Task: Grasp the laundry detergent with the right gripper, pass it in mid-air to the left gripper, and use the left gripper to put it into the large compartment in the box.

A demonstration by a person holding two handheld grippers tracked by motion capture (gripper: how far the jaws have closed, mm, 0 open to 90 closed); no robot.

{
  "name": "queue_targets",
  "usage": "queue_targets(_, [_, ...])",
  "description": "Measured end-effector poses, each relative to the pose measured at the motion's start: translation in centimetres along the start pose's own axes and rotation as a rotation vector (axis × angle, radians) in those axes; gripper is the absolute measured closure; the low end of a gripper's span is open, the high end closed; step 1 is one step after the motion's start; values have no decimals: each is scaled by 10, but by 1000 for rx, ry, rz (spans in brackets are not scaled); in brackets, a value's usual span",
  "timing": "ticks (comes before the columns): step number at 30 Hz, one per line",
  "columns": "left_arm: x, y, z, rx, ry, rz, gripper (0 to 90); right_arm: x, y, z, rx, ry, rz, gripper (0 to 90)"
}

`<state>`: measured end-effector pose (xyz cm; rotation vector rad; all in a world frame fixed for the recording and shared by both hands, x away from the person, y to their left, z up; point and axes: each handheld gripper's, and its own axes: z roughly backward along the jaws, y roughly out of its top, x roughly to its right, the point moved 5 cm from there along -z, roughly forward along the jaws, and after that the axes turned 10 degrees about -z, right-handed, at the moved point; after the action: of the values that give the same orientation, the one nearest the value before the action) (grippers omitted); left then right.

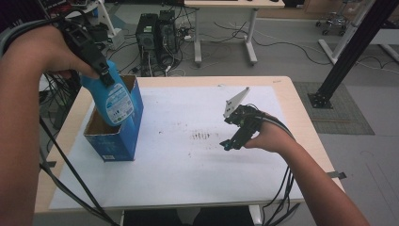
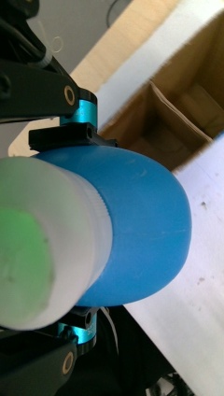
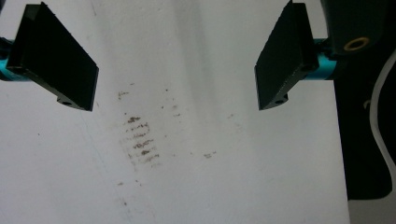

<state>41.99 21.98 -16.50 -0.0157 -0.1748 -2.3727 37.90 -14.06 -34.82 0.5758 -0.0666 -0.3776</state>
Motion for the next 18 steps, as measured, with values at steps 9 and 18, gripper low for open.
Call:
queue_targets(9, [-14,-7,-3,-26,41,67,382,-1,2,0,-34,-5,-1,127])
queue_targets(18, [-26,-9,-20,-59,58,103,382,-2,2,3,-50,-12,6,127])
